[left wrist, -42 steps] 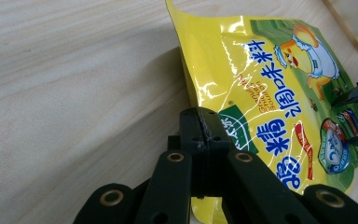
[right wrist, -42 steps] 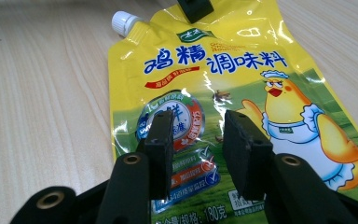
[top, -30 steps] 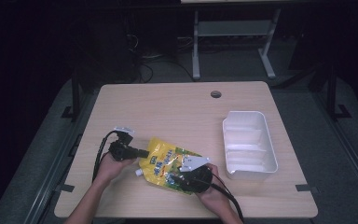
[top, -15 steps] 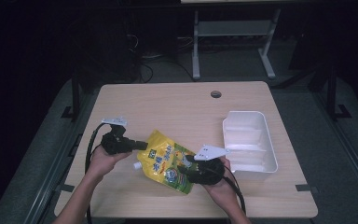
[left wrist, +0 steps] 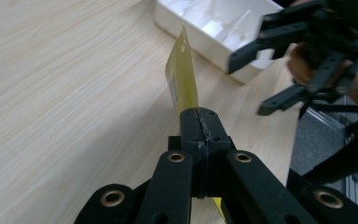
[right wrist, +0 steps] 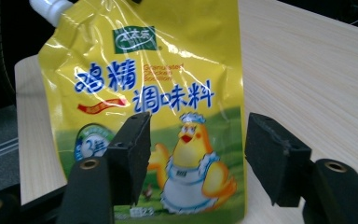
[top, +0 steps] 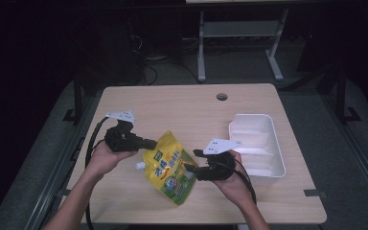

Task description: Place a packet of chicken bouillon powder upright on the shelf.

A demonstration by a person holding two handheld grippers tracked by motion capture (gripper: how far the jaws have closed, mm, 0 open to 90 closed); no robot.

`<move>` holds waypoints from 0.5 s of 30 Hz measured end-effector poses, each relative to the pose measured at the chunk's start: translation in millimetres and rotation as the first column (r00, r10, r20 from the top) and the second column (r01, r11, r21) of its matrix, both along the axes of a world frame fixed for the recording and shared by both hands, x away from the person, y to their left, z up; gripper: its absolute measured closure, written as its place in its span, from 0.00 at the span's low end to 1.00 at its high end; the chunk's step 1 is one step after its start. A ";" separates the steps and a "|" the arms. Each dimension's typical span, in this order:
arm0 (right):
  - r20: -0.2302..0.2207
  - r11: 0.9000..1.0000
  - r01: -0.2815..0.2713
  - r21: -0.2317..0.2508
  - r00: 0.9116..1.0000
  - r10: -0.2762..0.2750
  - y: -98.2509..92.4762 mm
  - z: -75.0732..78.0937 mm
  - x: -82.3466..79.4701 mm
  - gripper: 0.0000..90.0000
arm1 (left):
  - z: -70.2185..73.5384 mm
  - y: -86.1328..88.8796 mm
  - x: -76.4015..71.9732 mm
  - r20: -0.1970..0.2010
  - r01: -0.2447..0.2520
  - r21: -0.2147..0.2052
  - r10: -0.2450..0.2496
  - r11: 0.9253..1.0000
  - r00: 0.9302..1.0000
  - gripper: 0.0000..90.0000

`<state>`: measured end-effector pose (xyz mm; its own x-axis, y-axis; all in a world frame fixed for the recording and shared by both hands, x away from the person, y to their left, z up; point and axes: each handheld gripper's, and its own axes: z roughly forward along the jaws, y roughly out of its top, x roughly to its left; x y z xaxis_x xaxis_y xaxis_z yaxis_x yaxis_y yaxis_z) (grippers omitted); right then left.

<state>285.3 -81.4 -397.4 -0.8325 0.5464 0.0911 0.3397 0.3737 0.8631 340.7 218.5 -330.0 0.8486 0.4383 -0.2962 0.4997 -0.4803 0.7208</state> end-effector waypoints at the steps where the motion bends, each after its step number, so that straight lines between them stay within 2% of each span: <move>1: -0.010 1.000 -0.005 0.005 1.000 0.005 0.5 0.9 2.3 0.43 | 3.2 -2.7 -1.1 0.004 0.014 0.000 -0.014 1.000 1.000 1.00; 4: -0.006 1.000 -0.013 0.008 1.000 0.013 2.3 5.9 5.9 0.41 | 13.0 -10.7 -4.8 0.016 0.048 0.011 -0.049 0.999 0.999 1.00; 8: 0.005 0.998 -0.053 0.023 0.999 0.053 5.3 14.7 9.8 0.36 | 25.5 -21.6 -10.3 0.041 0.094 0.021 -0.095 0.995 0.995 1.00; 11: 0.014 0.996 -0.078 0.040 0.997 0.077 8.5 17.3 13.0 0.36 | 33.9 -31.1 -16.4 0.062 0.135 0.044 -0.138 0.990 0.988 1.00; 15: -0.004 0.991 -0.113 0.076 0.993 0.114 9.8 16.4 14.7 0.37 | 40.3 -43.0 -22.9 0.077 0.187 0.069 -0.192 0.980 0.978 1.00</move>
